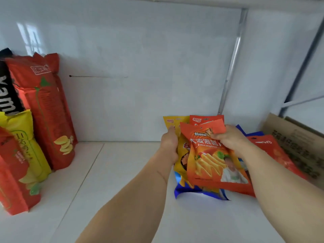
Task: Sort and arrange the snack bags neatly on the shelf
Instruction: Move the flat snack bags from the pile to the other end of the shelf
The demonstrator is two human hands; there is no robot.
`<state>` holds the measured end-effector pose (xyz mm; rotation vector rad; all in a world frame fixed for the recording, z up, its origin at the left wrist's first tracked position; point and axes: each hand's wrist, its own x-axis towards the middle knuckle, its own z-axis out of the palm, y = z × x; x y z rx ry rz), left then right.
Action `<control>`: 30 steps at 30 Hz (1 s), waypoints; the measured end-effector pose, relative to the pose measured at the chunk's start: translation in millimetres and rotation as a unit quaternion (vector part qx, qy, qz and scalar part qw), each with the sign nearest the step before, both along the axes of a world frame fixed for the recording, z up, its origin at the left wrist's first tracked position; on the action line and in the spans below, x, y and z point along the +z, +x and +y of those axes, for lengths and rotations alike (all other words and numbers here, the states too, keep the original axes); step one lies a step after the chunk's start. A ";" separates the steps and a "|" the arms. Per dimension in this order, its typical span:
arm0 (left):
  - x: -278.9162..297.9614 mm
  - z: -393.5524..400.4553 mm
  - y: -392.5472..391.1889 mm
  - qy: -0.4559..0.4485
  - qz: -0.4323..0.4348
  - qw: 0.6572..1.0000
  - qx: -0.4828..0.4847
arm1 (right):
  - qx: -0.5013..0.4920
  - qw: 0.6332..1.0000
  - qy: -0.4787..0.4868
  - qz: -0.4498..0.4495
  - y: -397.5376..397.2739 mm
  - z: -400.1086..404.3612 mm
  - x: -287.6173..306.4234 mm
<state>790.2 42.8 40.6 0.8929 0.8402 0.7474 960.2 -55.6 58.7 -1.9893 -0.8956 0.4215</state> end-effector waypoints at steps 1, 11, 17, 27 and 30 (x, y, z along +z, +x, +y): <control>-5.1 0.2 4.7 0.018 0.046 0.999 0.005 | -0.004 0.999 -0.012 -0.031 4.3 -0.5 -5.1; -20.8 0.6 -21.3 0.160 0.258 0.953 0.013 | -0.071 0.945 -0.107 -0.302 -16.4 17.9 -32.2; -17.1 6.4 -65.1 0.315 0.449 0.835 0.035 | -0.043 0.881 -0.062 -0.467 -36.4 18.8 0.3; -30.7 -5.3 -212.0 0.585 0.625 0.509 0.091 | 0.088 0.787 -0.049 -0.609 -195.7 31.7 -19.0; -37.5 -17.6 -265.9 0.632 0.618 0.461 0.081 | 0.113 0.791 -0.047 -0.600 -256.2 23.5 -36.8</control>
